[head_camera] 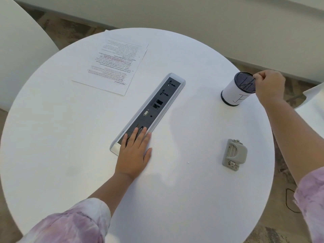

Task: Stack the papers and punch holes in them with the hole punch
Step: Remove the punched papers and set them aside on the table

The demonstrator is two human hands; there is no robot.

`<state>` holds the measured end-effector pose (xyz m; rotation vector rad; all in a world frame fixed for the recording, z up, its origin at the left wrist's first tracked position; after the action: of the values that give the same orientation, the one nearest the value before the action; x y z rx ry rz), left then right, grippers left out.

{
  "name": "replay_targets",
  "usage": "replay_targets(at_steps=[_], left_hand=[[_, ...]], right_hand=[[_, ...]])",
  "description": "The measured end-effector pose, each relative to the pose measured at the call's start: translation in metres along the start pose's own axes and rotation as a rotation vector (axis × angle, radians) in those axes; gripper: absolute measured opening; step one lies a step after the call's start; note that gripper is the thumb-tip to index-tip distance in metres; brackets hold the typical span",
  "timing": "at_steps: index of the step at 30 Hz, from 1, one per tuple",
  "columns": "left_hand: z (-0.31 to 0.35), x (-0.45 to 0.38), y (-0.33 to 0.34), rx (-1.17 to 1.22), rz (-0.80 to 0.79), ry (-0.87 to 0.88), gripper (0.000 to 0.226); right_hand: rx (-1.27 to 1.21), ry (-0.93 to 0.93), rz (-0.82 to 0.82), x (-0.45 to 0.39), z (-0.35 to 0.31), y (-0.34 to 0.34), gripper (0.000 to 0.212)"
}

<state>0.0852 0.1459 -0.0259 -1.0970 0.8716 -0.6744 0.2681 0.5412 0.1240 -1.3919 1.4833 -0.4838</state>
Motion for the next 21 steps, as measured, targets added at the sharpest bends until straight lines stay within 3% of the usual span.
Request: replay_targets(at_steps=[7, 16, 21], left_hand=[[0.0, 0.0, 0.0, -0.004, -0.001, 0.002, 0.05], [0.0, 0.001, -0.001, -0.019, -0.009, 0.014, 0.051], [0.001, 0.0, -0.002, -0.014, 0.004, 0.015, 0.051]], right_hand=[[-0.152, -0.018, -0.024, 0.041, -0.027, -0.012, 0.019], [-0.166, -0.18, -0.59, 0.186, -0.072, 0.032, 0.015], [-0.14, -0.15, -0.761, 0.253, -0.053, 0.041, 0.016]])
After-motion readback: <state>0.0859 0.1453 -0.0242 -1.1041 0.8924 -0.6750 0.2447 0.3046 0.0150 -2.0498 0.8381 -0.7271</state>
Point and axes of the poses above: each hand's wrist, its own x-axis away from the middle knuckle, its own y-axis out of the palm, z = x × y, the point moved 9 cm from there along -x, towards the middle knuckle, and after that the axes turned 13 degrees about z, right-handed, at the moved point
